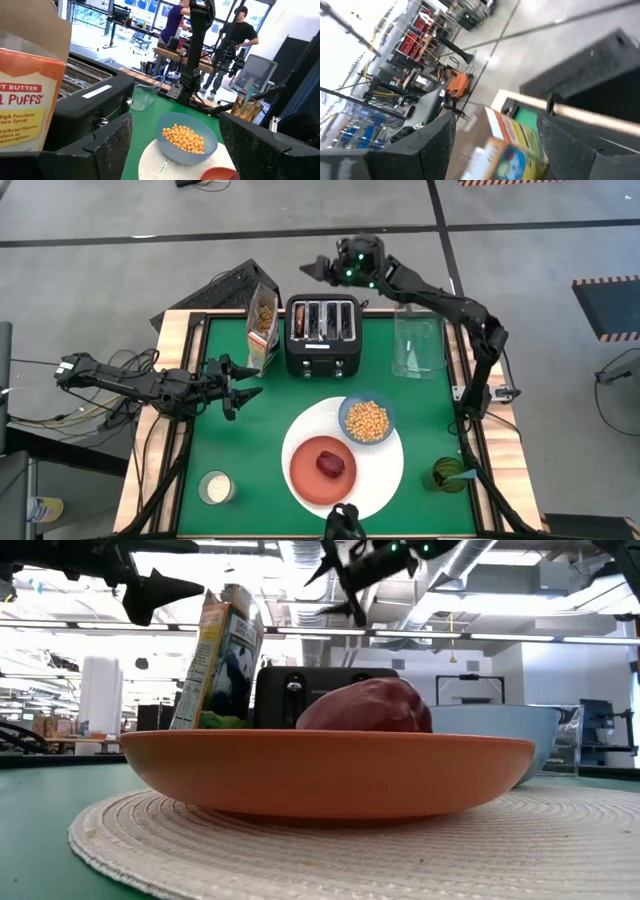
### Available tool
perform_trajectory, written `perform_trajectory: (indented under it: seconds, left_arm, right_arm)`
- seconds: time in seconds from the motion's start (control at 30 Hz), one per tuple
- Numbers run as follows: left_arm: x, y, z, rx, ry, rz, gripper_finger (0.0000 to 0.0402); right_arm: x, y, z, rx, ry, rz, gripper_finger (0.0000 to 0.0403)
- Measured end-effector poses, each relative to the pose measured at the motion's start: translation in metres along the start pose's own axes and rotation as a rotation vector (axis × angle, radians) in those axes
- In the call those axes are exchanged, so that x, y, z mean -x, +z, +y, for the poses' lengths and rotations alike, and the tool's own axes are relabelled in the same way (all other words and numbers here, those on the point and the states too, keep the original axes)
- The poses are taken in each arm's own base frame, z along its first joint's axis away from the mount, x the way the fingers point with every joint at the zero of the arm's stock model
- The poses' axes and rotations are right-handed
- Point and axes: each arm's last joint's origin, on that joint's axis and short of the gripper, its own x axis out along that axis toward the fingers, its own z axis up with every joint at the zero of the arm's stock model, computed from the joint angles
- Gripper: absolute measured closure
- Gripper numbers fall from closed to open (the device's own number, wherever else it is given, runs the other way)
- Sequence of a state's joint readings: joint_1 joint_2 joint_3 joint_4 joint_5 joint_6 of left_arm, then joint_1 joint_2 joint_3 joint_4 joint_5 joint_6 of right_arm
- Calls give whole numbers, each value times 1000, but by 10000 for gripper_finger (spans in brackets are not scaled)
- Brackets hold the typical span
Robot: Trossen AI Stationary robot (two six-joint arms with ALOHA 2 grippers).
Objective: Arrange a breakfast setting
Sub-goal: Put the toasted bread on the orange plate
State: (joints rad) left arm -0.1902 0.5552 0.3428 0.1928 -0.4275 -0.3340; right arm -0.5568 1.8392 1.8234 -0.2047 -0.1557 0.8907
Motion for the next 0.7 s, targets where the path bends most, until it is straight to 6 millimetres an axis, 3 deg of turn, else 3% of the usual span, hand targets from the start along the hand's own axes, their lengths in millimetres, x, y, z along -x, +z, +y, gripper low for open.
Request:
perform_trajectory:
  seconds: [0.13,0.3,0.53,0.7]
  left_arm:
    - [0,0,0,2,9,-6,119]
    - [0,3,-1,11,-5,-20,119]
    - [0,5,-2,-10,-6,-32,119]
    - [1,13,-4,-60,-6,-51,119]
  right_arm:
    - [10,15,14,55,14,-34,106]
    - [14,17,20,61,-3,-15,106]
    - [15,-18,13,76,-253,144,106]
    - [15,-45,28,112,-271,191,106]
